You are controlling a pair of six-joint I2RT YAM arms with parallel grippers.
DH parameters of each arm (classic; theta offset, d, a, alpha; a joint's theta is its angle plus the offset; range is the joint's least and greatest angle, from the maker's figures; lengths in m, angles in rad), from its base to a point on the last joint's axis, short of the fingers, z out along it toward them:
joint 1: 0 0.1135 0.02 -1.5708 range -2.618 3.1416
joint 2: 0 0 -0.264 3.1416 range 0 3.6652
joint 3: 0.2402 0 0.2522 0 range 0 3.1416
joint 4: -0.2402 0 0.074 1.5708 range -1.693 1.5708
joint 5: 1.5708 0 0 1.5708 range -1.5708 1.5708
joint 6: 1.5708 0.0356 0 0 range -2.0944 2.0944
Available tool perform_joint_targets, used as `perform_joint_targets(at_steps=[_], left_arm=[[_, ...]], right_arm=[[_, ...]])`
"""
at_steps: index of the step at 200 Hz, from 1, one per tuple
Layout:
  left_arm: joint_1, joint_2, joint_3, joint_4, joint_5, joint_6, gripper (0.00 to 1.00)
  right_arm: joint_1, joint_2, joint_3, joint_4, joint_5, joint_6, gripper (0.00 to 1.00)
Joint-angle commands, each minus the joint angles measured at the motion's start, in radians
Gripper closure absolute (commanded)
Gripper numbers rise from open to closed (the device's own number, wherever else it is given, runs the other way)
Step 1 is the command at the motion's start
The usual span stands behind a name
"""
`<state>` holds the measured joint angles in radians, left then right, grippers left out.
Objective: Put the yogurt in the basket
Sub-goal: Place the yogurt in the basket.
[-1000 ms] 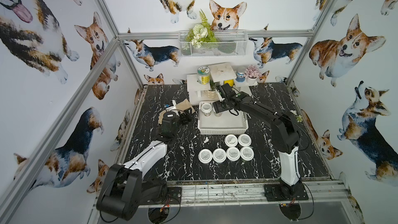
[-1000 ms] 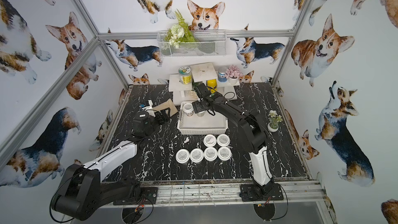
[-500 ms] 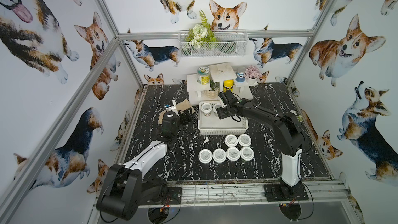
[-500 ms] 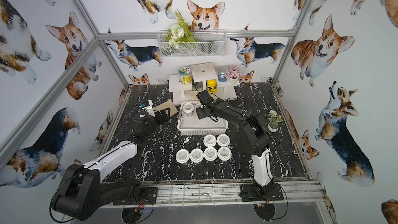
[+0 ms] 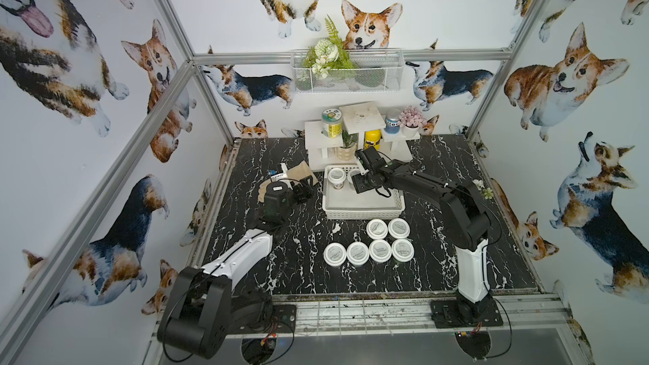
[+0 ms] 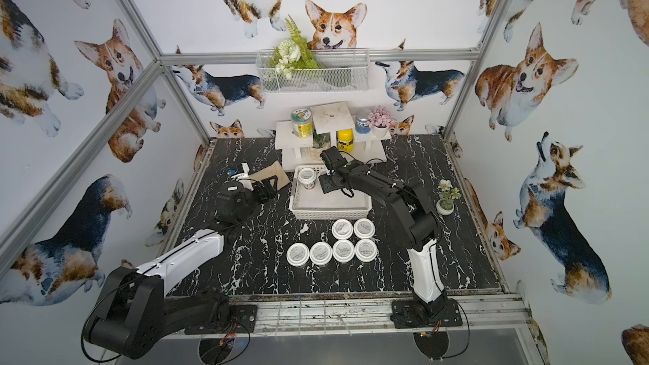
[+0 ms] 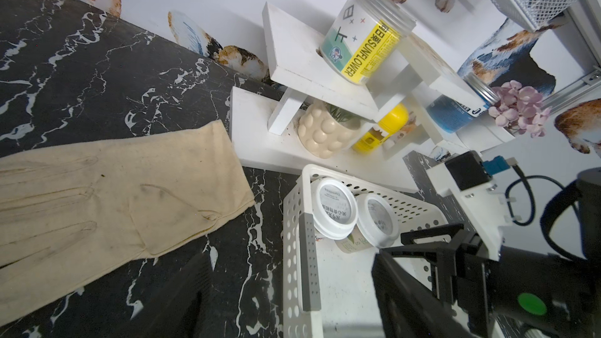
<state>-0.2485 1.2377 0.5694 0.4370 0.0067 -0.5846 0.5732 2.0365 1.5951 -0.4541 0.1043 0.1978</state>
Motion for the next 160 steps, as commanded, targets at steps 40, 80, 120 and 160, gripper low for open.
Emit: perform_joint_targets(at_steps=[40, 80, 120, 160], left_arm=[[0.001, 0.003, 0.009, 0.029, 0.006, 0.006, 0.17], [0.0, 0.003, 0.009, 0.029, 0.006, 0.006, 0.17], [0.001, 0.005, 0.008, 0.029, 0.007, 0.006, 0.17], [0.0, 0.006, 0.01, 0.029, 0.009, 0.006, 0.17]], right_arm=[[-0.002, 0.038, 0.048, 0.009, -0.017, -0.015, 0.32], [-0.003, 0.05, 0.063, 0.005, -0.019, -0.018, 0.32], [-0.004, 0.062, 0.077, 0.001, -0.019, -0.021, 0.33], [-0.007, 0.069, 0.084, -0.001, -0.015, -0.023, 0.33]])
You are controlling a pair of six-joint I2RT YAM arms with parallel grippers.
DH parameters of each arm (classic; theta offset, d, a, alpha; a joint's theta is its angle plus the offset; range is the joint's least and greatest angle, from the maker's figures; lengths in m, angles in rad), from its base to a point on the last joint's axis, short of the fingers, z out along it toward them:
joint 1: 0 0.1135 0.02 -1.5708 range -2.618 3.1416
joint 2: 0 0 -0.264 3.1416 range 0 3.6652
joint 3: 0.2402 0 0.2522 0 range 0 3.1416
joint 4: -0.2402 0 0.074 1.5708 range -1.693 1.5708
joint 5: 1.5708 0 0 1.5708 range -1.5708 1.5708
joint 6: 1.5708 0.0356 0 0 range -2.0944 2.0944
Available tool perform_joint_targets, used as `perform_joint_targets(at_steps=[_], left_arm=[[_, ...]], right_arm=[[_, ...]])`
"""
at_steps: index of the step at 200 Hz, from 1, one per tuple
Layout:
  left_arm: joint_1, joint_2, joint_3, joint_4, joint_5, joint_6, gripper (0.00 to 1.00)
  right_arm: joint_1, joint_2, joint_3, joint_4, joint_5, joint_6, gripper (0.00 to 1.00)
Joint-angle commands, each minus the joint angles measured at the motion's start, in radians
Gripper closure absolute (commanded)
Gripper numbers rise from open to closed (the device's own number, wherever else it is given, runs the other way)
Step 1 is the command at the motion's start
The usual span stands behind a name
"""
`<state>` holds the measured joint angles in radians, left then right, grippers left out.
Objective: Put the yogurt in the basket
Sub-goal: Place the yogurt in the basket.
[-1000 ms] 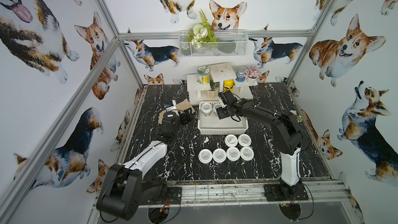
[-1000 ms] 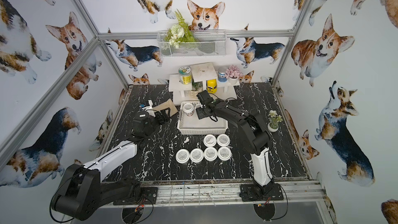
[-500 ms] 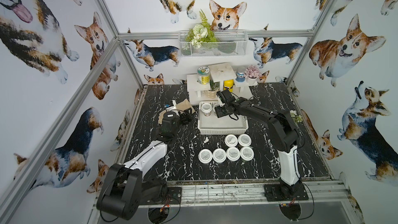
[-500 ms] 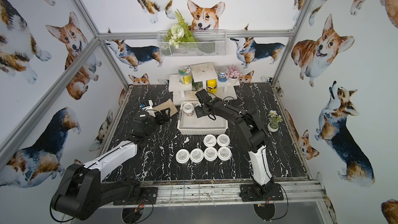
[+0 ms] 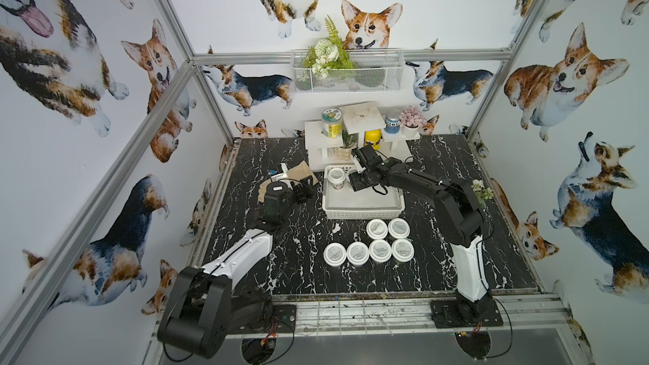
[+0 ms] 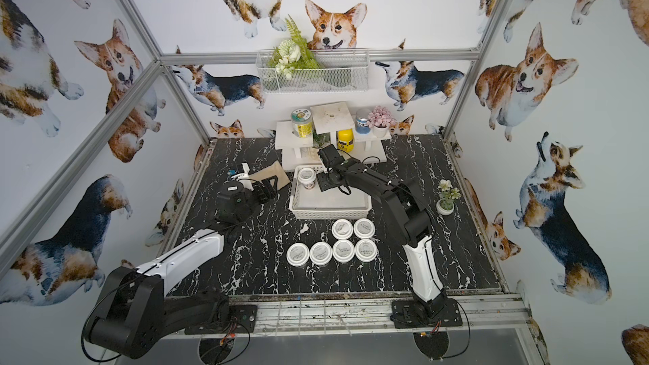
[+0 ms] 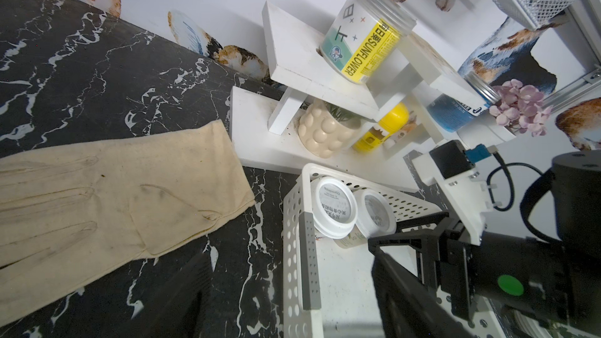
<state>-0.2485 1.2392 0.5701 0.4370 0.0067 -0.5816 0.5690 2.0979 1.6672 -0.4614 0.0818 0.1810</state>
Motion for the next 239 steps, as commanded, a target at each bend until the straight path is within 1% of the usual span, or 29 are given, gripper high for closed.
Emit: perform_joint_targets(at_steps=[1, 90, 114, 131, 161, 190, 205, 239], left_arm=[[0.0, 0.005, 0.01, 0.029, 0.009, 0.003, 0.17], [0.001, 0.008, 0.012, 0.028, 0.009, 0.005, 0.17], [0.001, 0.009, 0.014, 0.026, 0.007, 0.005, 0.17], [0.001, 0.011, 0.016, 0.025, 0.007, 0.005, 0.17], [0.0, 0.013, 0.017, 0.023, 0.004, 0.005, 0.17], [0.001, 0.011, 0.015, 0.024, 0.001, 0.005, 0.17], [0.001, 0.012, 0.013, 0.029, 0.0, 0.005, 0.17], [0.001, 0.02, 0.019, 0.029, 0.002, 0.005, 0.17]], right_arm=[[-0.003, 0.007, 0.012, 0.007, 0.007, -0.007, 0.33], [-0.009, 0.014, 0.025, 0.001, 0.01, -0.008, 0.33], [-0.009, -0.01, 0.019, -0.001, -0.009, 0.001, 0.24], [-0.008, -0.05, -0.006, 0.014, -0.014, 0.008, 0.21], [-0.007, -0.167, -0.092, 0.039, -0.017, 0.029, 0.19], [-0.003, -0.329, -0.254, 0.074, -0.017, 0.069, 0.2], [0.003, -0.417, -0.343, 0.08, -0.022, 0.101, 0.22], [0.069, -0.617, -0.554, 0.086, 0.039, 0.178, 0.23]])
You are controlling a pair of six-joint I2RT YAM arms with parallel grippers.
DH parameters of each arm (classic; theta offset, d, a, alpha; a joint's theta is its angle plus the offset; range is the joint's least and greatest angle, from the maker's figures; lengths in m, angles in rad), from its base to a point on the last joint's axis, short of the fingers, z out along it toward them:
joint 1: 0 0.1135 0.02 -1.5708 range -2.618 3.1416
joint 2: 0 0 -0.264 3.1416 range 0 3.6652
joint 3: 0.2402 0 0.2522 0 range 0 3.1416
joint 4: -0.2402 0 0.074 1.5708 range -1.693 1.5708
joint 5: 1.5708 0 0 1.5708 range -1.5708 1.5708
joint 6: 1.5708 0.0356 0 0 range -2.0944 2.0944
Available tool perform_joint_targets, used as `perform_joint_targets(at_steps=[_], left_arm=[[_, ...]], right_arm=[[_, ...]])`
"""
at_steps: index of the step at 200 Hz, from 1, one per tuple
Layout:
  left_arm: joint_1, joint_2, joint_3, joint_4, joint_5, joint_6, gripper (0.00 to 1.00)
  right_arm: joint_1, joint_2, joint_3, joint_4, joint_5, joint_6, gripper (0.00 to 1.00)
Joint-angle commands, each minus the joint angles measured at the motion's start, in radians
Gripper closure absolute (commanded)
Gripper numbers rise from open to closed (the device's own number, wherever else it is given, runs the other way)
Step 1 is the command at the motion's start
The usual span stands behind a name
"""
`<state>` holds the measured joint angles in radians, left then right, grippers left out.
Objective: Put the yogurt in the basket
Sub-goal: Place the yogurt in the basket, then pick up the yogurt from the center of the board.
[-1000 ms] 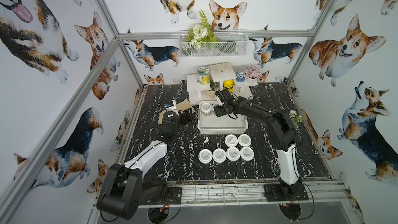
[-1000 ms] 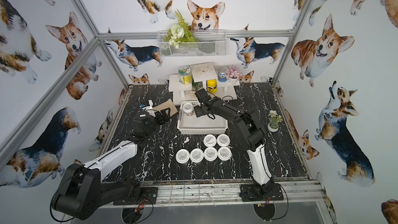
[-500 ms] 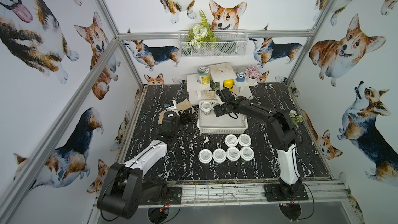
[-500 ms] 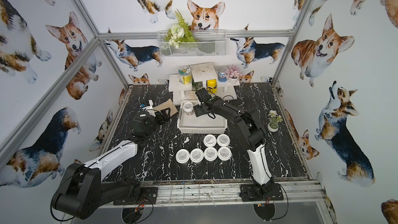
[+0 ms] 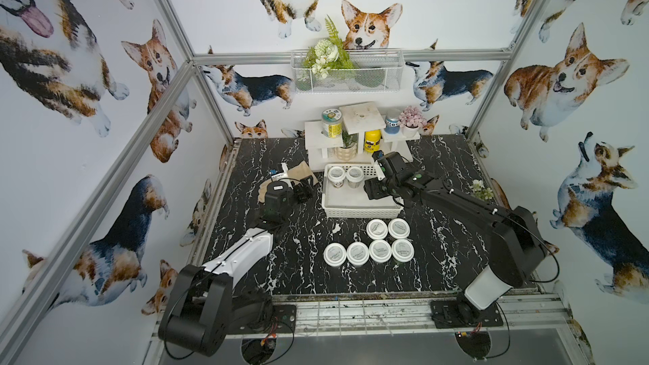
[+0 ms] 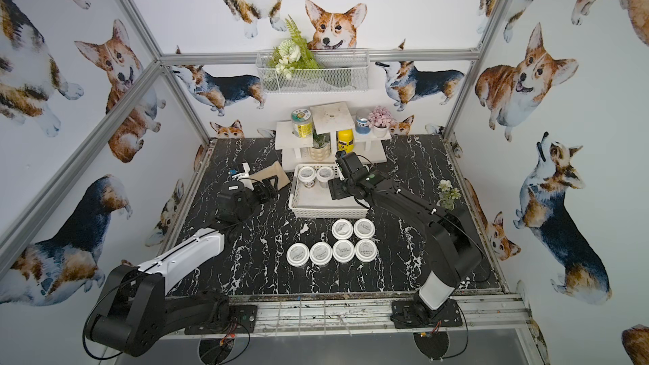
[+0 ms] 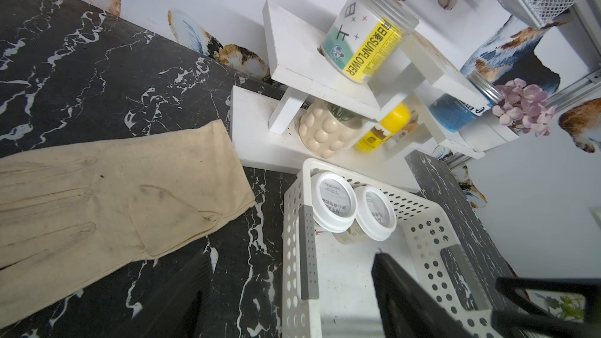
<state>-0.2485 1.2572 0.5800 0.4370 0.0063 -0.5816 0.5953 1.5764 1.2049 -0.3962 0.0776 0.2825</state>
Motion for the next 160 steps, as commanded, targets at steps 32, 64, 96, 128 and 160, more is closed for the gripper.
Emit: perform_joint_targets(at_steps=[32, 64, 96, 128, 160], left_arm=[[0.0, -0.006, 0.0, 0.034, 0.003, 0.005, 0.17], [0.001, -0.006, 0.0, 0.035, 0.003, 0.005, 0.17], [0.001, -0.005, 0.001, 0.034, 0.002, 0.004, 0.17], [0.001, -0.007, -0.001, 0.035, 0.004, 0.004, 0.17], [0.001, -0.006, 0.001, 0.035, 0.004, 0.005, 0.18]], right_arm=[[0.148, -0.195, -0.184, -0.008, 0.094, 0.134, 0.22], [0.222, -0.24, -0.263, -0.011, 0.128, 0.198, 0.22], [0.248, -0.234, -0.261, -0.054, 0.15, 0.212, 0.23], [0.255, -0.24, -0.277, -0.078, 0.153, 0.224, 0.23], [0.275, -0.229, -0.272, -0.114, 0.154, 0.225, 0.22]])
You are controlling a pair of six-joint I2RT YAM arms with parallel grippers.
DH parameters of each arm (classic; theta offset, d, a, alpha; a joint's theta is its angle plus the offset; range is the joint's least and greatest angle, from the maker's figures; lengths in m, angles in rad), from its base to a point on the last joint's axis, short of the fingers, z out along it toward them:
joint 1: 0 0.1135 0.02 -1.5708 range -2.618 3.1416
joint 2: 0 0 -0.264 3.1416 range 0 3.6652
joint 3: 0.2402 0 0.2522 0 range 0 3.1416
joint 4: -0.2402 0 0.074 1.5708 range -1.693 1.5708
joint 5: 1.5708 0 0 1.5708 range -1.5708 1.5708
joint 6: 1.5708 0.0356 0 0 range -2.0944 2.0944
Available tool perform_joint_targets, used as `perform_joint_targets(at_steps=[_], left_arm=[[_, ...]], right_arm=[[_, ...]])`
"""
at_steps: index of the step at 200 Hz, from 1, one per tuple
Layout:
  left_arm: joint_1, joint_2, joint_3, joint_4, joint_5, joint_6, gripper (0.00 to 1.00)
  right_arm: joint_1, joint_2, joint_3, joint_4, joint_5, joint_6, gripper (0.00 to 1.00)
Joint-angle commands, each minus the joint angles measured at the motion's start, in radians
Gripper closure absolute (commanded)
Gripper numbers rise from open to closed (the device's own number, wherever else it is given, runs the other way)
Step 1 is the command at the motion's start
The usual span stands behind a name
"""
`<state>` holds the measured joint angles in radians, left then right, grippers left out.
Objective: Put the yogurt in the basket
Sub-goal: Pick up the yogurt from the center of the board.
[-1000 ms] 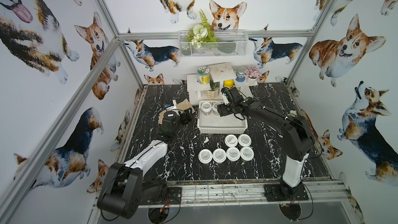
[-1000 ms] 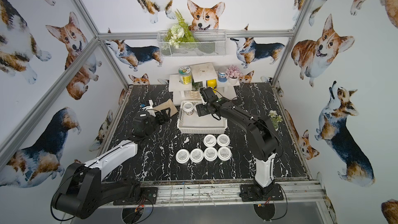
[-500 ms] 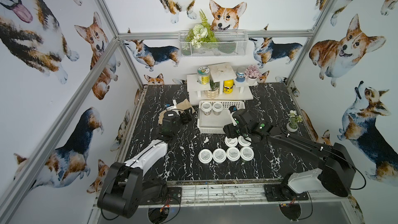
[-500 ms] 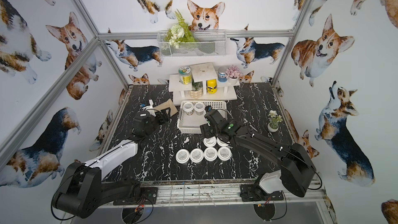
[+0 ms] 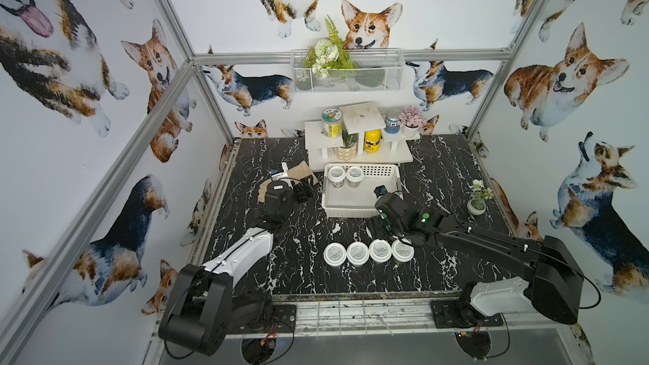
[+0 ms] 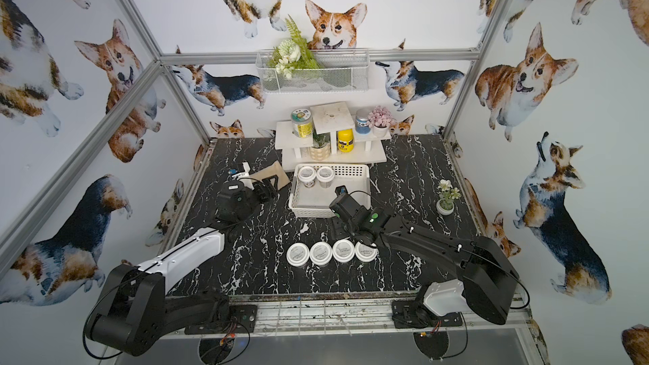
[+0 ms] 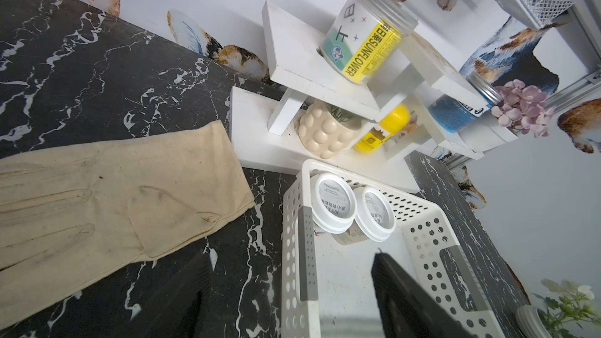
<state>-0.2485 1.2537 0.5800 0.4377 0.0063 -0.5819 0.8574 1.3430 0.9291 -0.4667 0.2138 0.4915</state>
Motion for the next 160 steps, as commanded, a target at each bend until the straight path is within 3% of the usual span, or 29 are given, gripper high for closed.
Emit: perform_joint_targets(at_steps=[1, 76, 160], left_arm=[[0.001, -0.002, 0.0, 0.035, 0.004, 0.005, 0.17], [0.0, -0.005, -0.001, 0.035, 0.005, 0.005, 0.17], [0.0, -0.005, -0.002, 0.036, 0.006, 0.005, 0.17]], right_arm=[[0.013, 0.004, 0.004, -0.044, 0.017, 0.016, 0.22], [0.025, 0.067, 0.013, -0.078, 0.037, 0.013, 0.19], [0.026, 0.113, 0.03, -0.081, 0.037, 0.006, 0.25]])
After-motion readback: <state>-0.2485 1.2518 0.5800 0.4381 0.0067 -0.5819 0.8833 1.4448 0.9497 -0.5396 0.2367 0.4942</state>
